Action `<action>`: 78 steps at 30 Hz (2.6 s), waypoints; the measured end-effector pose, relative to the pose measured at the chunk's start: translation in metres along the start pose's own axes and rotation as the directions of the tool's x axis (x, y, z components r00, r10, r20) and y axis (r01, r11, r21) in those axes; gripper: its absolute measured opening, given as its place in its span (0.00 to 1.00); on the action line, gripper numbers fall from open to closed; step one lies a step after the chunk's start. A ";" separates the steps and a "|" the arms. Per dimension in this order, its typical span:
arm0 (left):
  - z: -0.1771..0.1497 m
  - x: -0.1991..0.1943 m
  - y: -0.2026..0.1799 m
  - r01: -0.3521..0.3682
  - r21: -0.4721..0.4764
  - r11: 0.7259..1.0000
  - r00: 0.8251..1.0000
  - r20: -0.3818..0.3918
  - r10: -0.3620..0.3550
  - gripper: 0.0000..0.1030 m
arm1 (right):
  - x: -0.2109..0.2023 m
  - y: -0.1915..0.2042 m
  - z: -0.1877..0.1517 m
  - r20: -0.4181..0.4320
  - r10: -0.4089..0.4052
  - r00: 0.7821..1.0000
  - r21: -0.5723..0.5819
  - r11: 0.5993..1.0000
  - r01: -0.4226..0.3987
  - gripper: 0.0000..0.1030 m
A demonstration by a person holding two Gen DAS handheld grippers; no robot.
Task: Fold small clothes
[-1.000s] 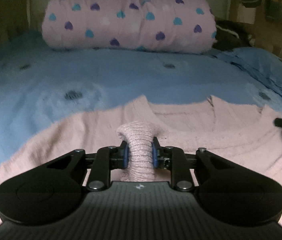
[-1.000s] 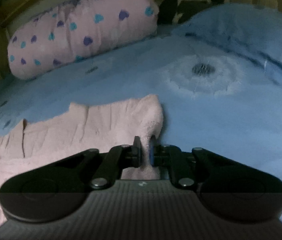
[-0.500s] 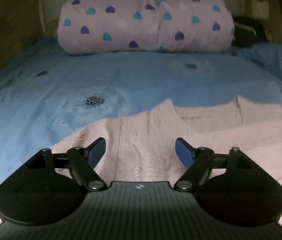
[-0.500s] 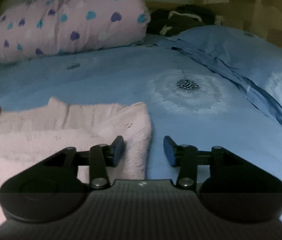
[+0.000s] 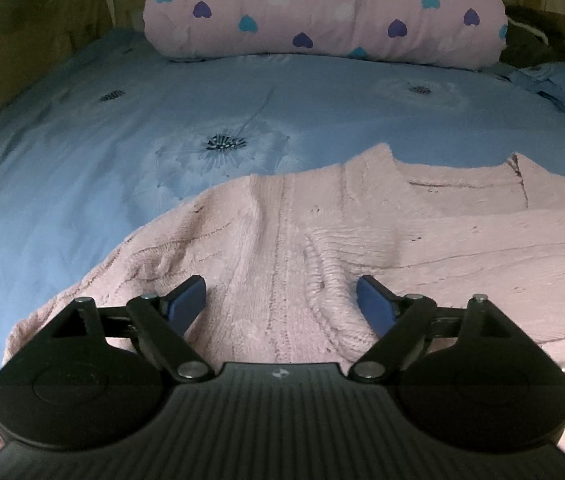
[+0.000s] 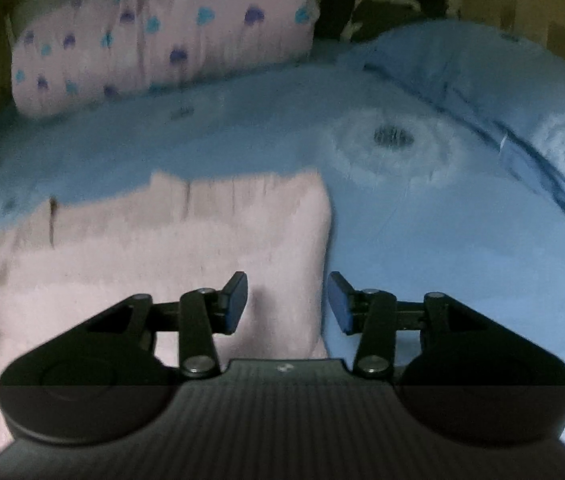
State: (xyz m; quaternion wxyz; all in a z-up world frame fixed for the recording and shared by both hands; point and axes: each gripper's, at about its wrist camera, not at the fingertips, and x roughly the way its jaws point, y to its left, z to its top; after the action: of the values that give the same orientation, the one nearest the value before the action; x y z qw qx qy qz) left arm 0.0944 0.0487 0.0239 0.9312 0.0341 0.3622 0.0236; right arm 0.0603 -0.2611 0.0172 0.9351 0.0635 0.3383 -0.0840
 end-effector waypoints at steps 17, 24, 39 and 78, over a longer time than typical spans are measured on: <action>-0.002 -0.077 0.025 -0.004 0.017 1.000 0.999 0.036 0.003 0.85 | -0.030 -0.005 -0.001 0.038 0.087 0.995 0.013 0.996 -0.087 0.48; -0.018 -0.129 0.069 -0.091 0.014 0.996 0.995 0.054 0.090 0.85 | -0.065 0.003 -0.018 0.056 0.153 0.987 0.005 0.988 -0.153 0.48; -0.075 -0.157 0.148 -0.187 -0.108 0.976 0.981 -0.068 0.181 0.86 | -0.124 0.009 -0.083 0.058 0.204 0.977 -0.048 0.978 -0.201 0.49; -0.100 -0.142 0.224 -0.111 -0.489 0.865 0.994 -0.051 0.099 0.16 | -0.091 0.027 -0.108 -0.012 0.172 0.985 -0.112 0.979 -0.172 0.48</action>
State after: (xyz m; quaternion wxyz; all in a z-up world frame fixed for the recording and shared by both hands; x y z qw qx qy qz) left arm -0.0823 0.2664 0.0640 0.9022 -0.1840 0.3532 0.1659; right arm -0.0703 -0.2051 -0.0044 0.9406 0.0398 0.3368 0.0165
